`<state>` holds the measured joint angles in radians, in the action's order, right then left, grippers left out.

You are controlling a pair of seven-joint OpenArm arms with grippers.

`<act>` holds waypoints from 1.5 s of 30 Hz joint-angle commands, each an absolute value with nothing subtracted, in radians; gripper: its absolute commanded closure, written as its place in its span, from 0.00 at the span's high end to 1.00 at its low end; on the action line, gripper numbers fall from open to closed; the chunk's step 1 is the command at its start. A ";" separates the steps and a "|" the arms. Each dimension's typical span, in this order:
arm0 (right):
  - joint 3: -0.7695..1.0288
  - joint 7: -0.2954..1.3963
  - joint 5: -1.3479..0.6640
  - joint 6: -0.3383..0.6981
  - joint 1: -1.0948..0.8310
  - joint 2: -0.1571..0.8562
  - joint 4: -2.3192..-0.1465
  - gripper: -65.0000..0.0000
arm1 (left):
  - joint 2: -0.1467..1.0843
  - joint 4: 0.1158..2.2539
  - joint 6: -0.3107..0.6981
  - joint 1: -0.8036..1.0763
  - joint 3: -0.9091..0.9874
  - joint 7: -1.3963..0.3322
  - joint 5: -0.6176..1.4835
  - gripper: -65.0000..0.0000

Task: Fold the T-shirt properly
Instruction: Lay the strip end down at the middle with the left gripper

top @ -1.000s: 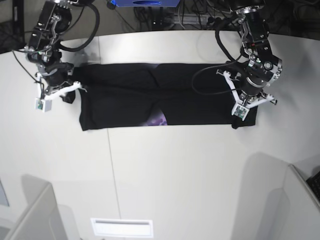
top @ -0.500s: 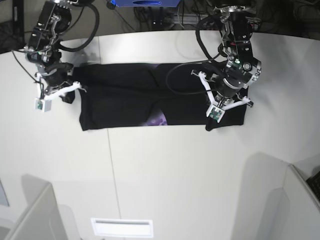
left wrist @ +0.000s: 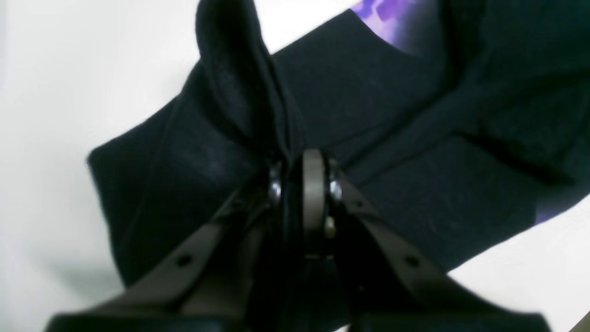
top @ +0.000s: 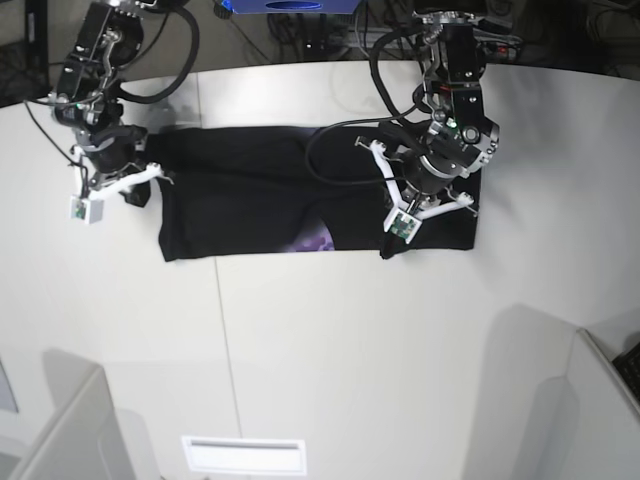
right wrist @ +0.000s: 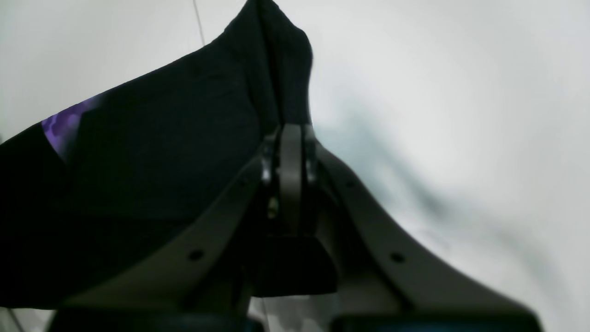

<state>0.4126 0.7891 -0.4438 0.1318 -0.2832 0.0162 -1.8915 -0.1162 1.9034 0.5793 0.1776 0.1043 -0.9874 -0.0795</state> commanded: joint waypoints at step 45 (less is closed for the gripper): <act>0.414 0.769 -0.450 0.137 -0.275 0.007 -1.906 0.00 | -0.122 1.899 0.582 0.157 0.038 -0.972 -0.064 0.00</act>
<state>0.4103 0.7891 -0.4435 0.1318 -0.2829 0.0078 -1.8915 -0.1162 1.8816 0.5793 0.1692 0.0422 -0.9905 -0.0776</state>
